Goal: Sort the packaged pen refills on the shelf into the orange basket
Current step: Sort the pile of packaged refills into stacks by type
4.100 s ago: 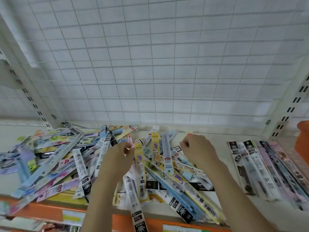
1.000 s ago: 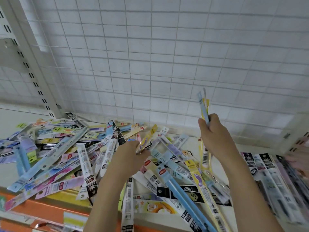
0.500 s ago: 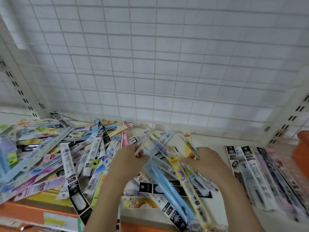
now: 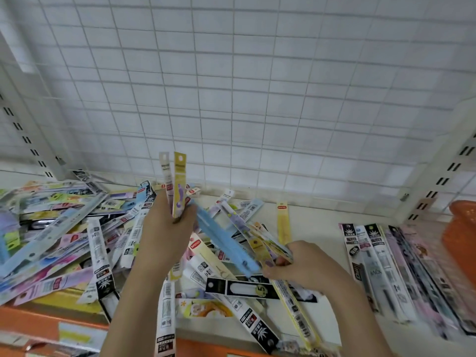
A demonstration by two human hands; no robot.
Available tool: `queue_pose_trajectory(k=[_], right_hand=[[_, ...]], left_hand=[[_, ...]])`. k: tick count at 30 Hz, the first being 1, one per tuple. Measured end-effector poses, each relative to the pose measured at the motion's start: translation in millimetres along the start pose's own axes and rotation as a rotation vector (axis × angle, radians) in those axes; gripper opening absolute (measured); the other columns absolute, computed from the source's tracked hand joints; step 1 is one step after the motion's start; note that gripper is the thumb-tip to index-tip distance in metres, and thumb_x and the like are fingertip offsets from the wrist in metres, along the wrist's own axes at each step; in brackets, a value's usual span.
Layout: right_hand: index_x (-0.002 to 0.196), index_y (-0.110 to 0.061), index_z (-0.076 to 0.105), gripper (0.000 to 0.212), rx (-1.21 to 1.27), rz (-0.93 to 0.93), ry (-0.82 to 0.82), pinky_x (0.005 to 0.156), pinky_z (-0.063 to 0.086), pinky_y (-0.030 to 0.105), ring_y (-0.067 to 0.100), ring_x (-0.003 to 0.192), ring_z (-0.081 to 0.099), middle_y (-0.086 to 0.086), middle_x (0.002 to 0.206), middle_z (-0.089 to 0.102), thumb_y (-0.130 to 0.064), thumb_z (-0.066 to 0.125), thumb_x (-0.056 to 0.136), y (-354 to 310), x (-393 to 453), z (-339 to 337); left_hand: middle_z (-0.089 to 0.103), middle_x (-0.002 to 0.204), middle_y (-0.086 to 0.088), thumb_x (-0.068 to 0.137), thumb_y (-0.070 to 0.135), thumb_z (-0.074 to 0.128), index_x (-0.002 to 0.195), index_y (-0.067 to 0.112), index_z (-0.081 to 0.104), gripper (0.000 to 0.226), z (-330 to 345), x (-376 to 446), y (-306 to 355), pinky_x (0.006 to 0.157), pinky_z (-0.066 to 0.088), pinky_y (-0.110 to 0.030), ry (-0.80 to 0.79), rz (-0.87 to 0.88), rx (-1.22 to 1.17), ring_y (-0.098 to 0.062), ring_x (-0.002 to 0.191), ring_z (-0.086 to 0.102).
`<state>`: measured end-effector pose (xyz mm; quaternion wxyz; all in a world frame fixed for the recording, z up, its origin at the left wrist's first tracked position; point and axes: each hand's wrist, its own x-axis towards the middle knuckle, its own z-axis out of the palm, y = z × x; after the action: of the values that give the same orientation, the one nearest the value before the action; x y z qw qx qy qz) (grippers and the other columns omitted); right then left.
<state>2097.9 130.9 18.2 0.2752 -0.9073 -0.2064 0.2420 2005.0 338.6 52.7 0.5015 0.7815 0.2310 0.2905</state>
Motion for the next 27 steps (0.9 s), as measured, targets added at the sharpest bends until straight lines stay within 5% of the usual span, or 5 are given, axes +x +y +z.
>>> queue_pose_trajectory(k=[4,8,18,21,27], right_hand=[[0.066,-0.019,0.051,0.027,0.007,0.0,0.011,0.046,0.032,0.014,-0.004,0.045,0.047,-0.012,0.058,0.053,-0.028,0.074,0.075,-2,-2,-1],[0.084,-0.006,0.06,0.033,0.028,-0.001,0.123,0.057,0.034,0.027,0.016,0.062,0.051,0.002,0.07,0.056,-0.037,0.069,0.078,-3,-3,-4],[0.1,-0.015,0.047,0.023,0.034,-0.072,0.32,0.05,0.037,0.025,0.015,0.056,0.049,0.002,0.075,0.065,-0.037,0.039,0.098,-5,2,-27],[0.095,-0.013,0.049,0.033,-0.081,-0.044,0.346,0.054,0.033,0.03,0.019,0.063,0.049,0.0,0.069,0.053,-0.044,0.038,0.097,-6,9,-26],[0.089,-0.014,0.051,0.05,-0.13,0.02,0.224,0.061,0.04,0.031,0.019,0.071,0.056,0.001,0.081,0.059,-0.058,0.068,0.073,-4,20,-10]], left_hand=[[0.052,0.05,0.007,0.088,0.007,0.057,0.081,-0.002,0.058,0.011,-3,-3,2,0.042,0.035,-0.013,-0.038,0.02,0.042,-0.004,0.04,0.046],[0.036,0.059,-0.012,0.094,0.018,0.052,0.077,-0.012,0.054,0.035,-4,-1,-2,0.043,0.031,-0.016,0.002,-0.008,-0.035,-0.018,0.05,0.029],[0.06,0.081,0.001,0.1,0.03,0.035,0.106,0.014,0.055,0.026,-5,7,-1,0.071,0.051,-0.033,0.122,0.035,-0.16,-0.025,0.085,0.064],[0.052,0.068,-0.012,0.1,0.032,0.034,0.083,0.013,0.049,0.03,-11,9,0,0.044,0.047,-0.015,0.143,0.002,-0.191,-0.026,0.059,0.061],[0.026,0.053,0.001,0.097,0.035,0.04,0.076,0.015,0.046,0.03,-18,8,-6,0.04,0.036,-0.025,0.095,0.042,-0.155,-0.014,0.039,0.029]])
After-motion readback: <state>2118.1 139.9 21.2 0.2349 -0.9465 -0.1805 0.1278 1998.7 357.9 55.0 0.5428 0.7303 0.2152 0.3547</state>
